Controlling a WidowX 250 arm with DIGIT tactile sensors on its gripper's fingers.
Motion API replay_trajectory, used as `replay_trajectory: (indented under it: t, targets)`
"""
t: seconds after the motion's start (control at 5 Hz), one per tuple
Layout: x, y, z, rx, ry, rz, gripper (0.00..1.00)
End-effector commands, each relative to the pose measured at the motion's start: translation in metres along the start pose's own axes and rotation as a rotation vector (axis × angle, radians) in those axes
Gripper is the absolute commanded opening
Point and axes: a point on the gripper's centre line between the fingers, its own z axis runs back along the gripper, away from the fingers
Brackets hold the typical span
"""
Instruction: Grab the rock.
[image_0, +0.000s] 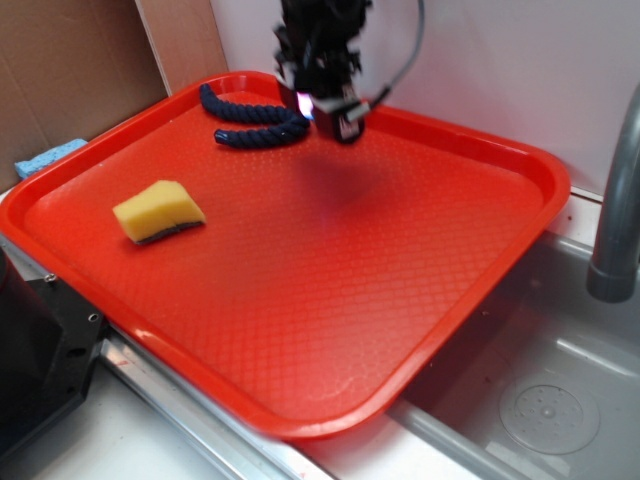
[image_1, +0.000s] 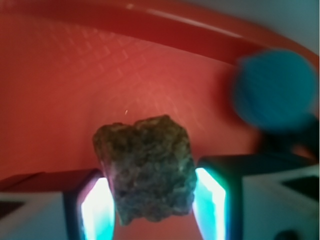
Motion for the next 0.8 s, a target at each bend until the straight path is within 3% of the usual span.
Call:
replay_trajectory:
  t: [0.0,0.4,0.6]
  targets:
    - [-0.045,-0.015,0.075,0.054,-0.030,0.239,0.00]
    - [-0.087,-0.037,0.098,0.099,-0.006,0.345,0.00]
    - [-0.088,-0.038,0.095,0.074,-0.006,0.295,0.00]
